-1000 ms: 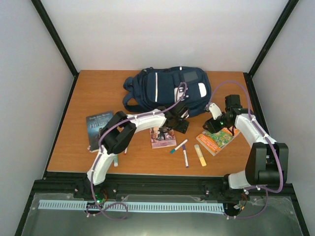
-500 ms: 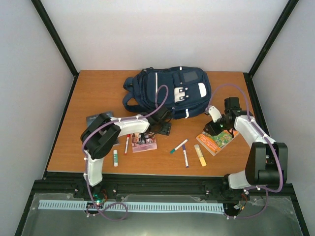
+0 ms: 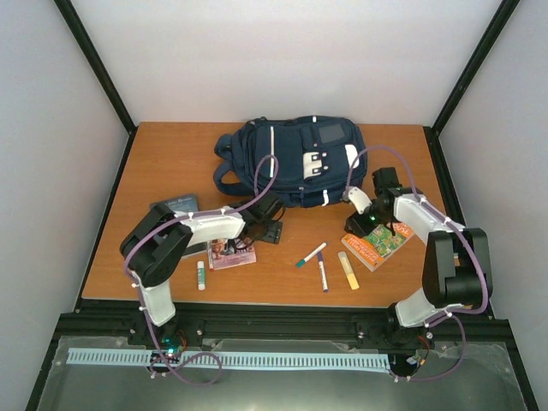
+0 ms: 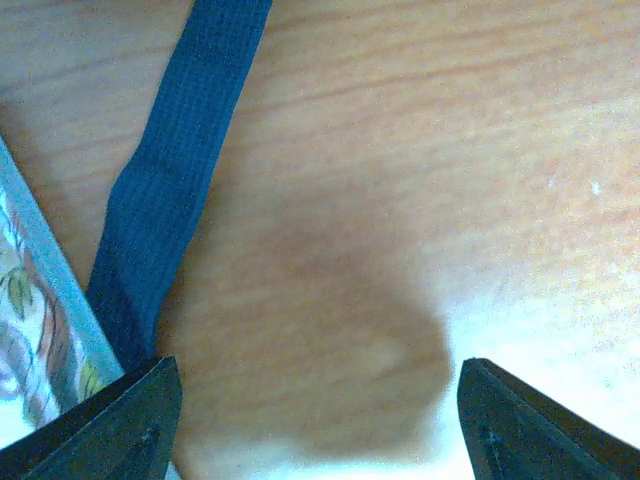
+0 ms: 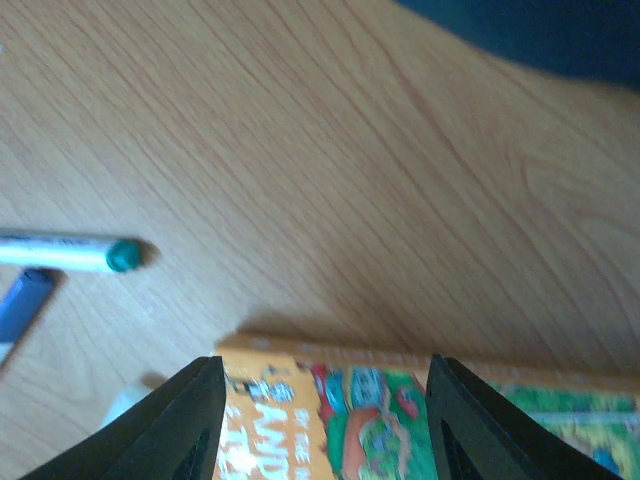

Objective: Pack the student bag
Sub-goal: Move the book to the center of the board.

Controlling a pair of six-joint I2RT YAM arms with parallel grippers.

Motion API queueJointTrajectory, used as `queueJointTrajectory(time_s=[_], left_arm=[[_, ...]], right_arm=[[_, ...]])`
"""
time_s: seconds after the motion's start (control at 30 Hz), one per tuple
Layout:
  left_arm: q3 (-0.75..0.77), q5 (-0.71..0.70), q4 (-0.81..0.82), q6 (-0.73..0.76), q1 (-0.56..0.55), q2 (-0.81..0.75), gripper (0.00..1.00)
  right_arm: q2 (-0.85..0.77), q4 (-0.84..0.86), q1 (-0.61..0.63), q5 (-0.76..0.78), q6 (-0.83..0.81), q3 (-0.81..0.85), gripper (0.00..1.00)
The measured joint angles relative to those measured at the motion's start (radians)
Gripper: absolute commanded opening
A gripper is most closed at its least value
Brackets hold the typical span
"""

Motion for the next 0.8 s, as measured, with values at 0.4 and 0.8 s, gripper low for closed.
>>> queueJointTrajectory(time_s=[0.4, 0.8], left_arm=[[0.084, 0.024, -0.192, 0.039, 0.014, -0.27, 1.0], [0.209, 0.081, -0.286, 0.019, 0.268, -0.253, 1.0]], right_arm=[[0.09, 0.053, 0.061, 0.076, 0.003, -0.008, 0.52], [-0.004, 0.11, -0.025, 0.134, -0.069, -0.169, 0.52]])
